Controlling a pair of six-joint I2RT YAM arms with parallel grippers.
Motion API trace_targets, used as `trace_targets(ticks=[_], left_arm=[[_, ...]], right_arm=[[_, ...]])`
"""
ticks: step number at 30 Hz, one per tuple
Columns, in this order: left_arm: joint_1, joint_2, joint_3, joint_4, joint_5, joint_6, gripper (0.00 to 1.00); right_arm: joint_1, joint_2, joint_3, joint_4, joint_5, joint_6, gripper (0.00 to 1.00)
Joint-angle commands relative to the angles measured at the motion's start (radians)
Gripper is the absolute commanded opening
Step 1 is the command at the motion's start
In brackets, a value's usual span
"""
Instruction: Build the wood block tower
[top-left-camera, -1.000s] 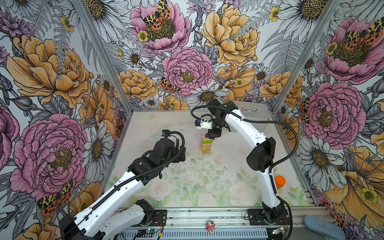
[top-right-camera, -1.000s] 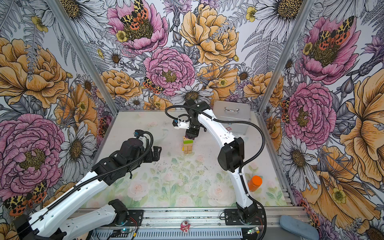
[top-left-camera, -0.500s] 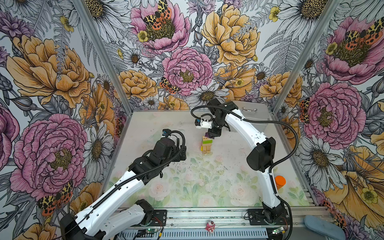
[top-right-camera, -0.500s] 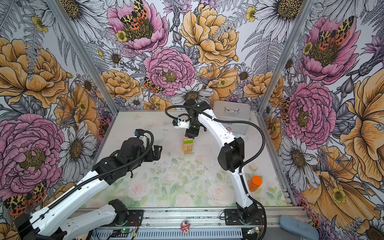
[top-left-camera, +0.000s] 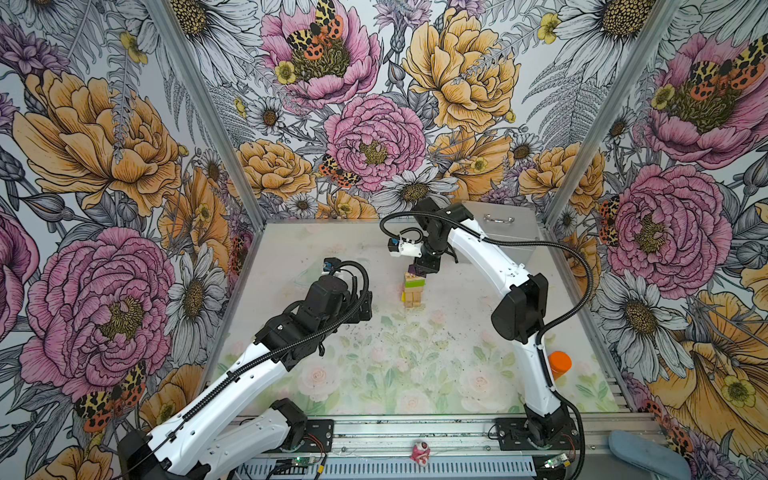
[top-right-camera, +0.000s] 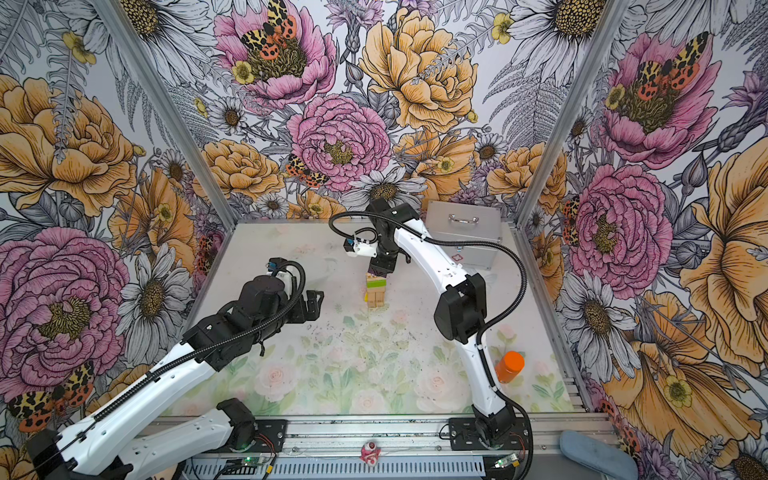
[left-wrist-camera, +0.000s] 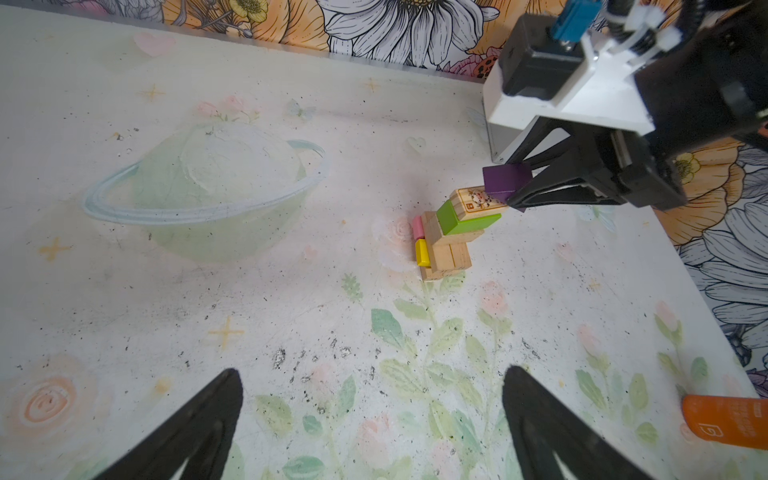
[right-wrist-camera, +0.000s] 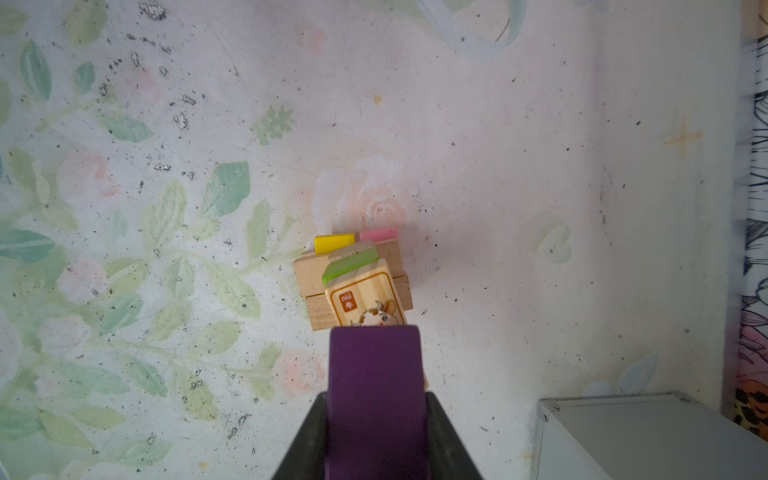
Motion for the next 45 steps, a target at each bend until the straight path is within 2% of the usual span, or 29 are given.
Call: trace_targets(ticks=[1,25,30,33,37,40,45], left_arm=[[0.012,-0.014,0.017,0.017,0.023,0.022,0.99],[0.012,-0.019,0.017,0.016,0.029,0.020,0.99],[0.012,-0.025,0.024,0.015,0.031,0.023,0.99],[0.012,-0.034,0.024,0.015,0.028,0.025,0.99],[0.013,-0.048,0.026,0.015,0.028,0.027,0.99],[0.012,-0.058,0.034,0.013,0.031,0.028,0.99],[0.014,-0.111,0.030,0.015,0.043,0.031,0.99]], right_arm=[[0.010,0.019,0.034,0.019,0.009,0.012,0.32],[0.007,0.029,0.034,0.035,0.026,0.025,0.42],[0.006,0.026,0.057,0.041,0.017,0.039,0.60],[0.002,0.017,0.084,0.045,0.008,0.052,0.75],[0.001,0.003,0.119,0.054,0.007,0.071,0.81],[0.003,-0.002,0.162,0.079,0.053,0.140,0.82],[0.015,-0.020,0.228,0.091,0.143,0.432,0.81]])
